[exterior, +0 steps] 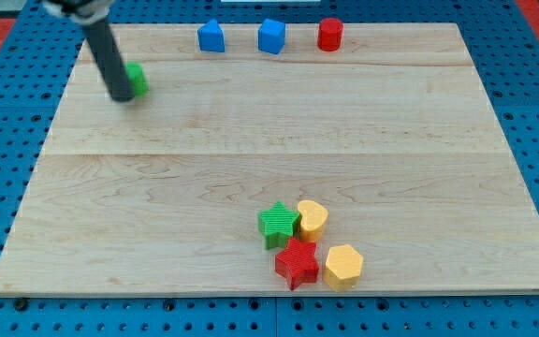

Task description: Move your hand horizontally to the yellow hexagon

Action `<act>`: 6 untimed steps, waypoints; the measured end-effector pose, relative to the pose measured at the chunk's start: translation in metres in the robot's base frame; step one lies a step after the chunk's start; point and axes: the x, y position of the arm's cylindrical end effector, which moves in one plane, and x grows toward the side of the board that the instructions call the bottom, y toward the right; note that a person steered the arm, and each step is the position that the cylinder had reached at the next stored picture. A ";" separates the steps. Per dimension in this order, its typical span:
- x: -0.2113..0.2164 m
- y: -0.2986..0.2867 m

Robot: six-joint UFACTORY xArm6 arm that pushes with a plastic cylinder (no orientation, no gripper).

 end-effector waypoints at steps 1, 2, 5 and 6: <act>-0.053 0.020; -0.030 0.031; 0.133 0.302; 0.249 0.377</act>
